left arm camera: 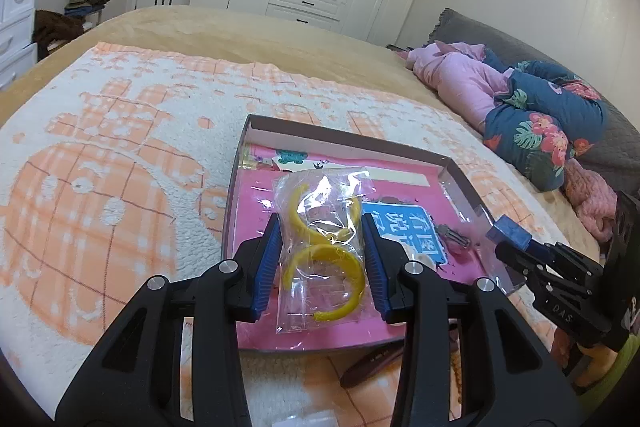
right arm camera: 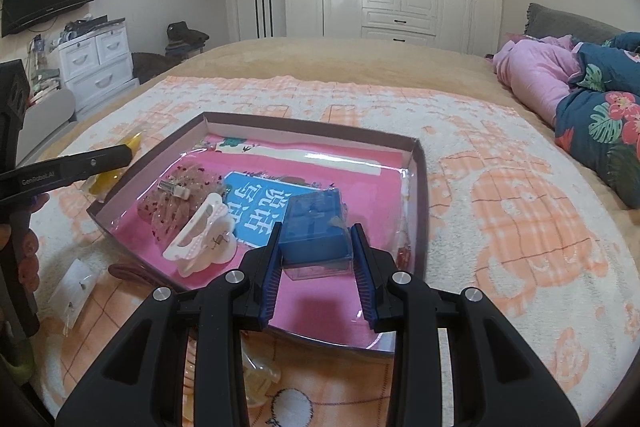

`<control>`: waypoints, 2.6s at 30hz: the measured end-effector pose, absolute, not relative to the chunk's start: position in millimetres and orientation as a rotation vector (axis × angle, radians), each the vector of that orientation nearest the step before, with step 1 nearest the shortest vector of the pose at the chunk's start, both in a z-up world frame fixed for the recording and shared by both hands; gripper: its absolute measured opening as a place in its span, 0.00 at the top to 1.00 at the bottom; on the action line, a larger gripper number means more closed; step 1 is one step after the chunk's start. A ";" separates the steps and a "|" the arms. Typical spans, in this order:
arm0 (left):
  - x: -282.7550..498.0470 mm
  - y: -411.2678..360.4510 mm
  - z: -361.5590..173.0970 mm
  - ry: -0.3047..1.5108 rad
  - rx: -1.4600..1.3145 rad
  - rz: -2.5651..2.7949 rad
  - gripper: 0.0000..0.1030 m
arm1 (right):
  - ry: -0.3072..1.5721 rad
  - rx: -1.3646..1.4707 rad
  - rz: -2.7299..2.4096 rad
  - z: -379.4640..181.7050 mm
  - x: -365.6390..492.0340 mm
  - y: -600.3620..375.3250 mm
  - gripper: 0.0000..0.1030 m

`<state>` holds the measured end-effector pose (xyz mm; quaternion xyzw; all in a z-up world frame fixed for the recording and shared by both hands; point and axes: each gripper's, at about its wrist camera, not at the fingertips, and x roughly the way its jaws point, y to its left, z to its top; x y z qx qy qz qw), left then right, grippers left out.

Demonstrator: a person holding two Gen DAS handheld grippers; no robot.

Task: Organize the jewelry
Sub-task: 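Carry the yellow bag with the left gripper while the right carries the blue packet into the box, then open the right gripper over the box while the left releases the yellow bag inside, then withdraw both grippers from the box toward the remaining items on the blanket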

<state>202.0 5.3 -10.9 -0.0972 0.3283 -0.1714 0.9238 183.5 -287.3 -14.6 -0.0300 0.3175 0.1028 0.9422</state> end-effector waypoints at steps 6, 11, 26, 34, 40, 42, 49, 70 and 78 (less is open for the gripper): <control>205.8 4.6 -19.7 0.690 -0.195 -0.350 0.70 | 0.678 -0.068 0.230 -25.5 185.2 -276.6 0.69; 211.0 6.5 -26.5 0.710 -0.206 -0.346 0.70 | 0.695 -0.067 0.231 -28.8 189.0 -274.6 0.69; 213.6 9.3 -35.8 0.730 -0.223 -0.345 0.68 | 0.761 -0.026 0.229 -40.2 190.2 -278.8 0.69; 207.9 13.0 -30.3 0.719 -0.240 -0.344 0.63 | 0.729 0.011 0.214 -33.2 180.1 -286.7 0.56; 199.4 18.8 -19.8 0.695 -0.257 -0.341 0.56 | 0.666 0.021 0.205 -20.9 164.6 -294.3 0.48; 194.7 20.3 -15.1 0.683 -0.260 -0.336 0.53 | 0.645 0.024 0.201 -16.8 158.9 -296.7 0.45; 177.5 26.9 0.6 0.643 -0.272 -0.316 0.41 | 0.612 0.034 0.207 -7.0 143.8 -301.6 0.41; 129.4 19.0 23.1 0.580 -0.246 -0.334 0.11 | 0.544 0.050 0.222 18.0 106.2 -311.5 0.33; 117.8 6.7 23.1 0.584 -0.199 -0.360 0.11 | 0.547 0.040 0.228 17.0 94.9 -313.0 0.32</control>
